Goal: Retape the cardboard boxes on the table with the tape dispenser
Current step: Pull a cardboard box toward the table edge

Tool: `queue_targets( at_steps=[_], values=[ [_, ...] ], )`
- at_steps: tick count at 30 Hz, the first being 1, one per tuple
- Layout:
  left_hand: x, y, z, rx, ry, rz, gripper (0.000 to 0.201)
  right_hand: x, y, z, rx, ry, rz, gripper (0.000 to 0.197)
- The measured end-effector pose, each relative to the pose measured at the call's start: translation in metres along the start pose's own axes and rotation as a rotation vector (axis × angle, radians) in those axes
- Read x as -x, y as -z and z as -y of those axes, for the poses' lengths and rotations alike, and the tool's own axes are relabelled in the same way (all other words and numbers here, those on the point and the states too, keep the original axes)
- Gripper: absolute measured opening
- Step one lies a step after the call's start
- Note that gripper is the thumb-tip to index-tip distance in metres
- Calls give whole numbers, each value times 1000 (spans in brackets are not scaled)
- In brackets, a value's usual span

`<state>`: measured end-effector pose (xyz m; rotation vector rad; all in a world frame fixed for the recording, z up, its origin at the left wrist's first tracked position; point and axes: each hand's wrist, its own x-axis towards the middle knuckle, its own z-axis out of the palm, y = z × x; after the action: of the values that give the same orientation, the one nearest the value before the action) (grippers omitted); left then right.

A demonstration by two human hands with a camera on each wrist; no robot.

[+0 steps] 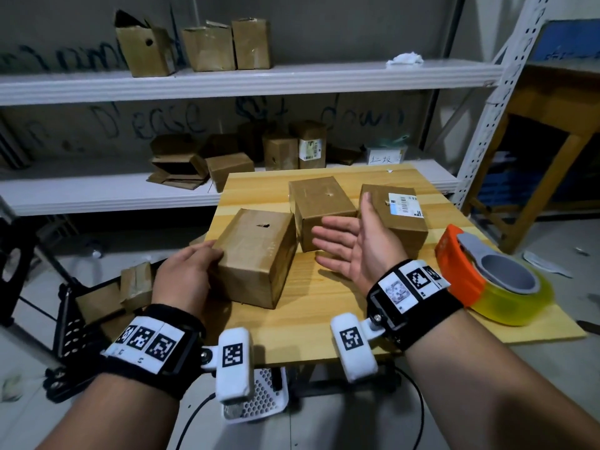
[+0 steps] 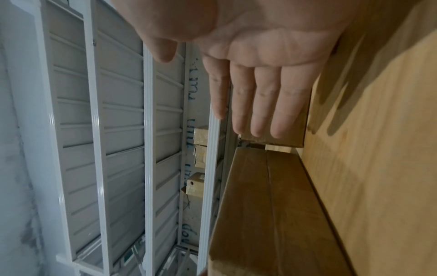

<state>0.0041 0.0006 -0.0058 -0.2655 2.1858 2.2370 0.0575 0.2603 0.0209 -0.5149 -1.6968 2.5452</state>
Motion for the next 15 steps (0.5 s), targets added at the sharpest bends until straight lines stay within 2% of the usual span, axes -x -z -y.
queue_targets(
  at_steps=[5, 8, 11, 12, 15],
  values=[
    [9, 8, 7, 40, -17, 11, 23, 6, -3, -5, 48, 9, -4, 85],
    [18, 9, 4, 118, 62, 22, 32, 9, -6, -9, 69, 26, 1, 83],
    [20, 6, 5, 148, 133, 122, 50, 11, -6, -14, 115, 44, -21, 78],
    [24, 3, 3, 147, 143, 154, 50, 11, -6, -15, 131, 50, -32, 75],
    [32, -6, -1, 126, 138, 207, 33, 15, -3, -18, 171, 102, -105, 53]
  ],
)
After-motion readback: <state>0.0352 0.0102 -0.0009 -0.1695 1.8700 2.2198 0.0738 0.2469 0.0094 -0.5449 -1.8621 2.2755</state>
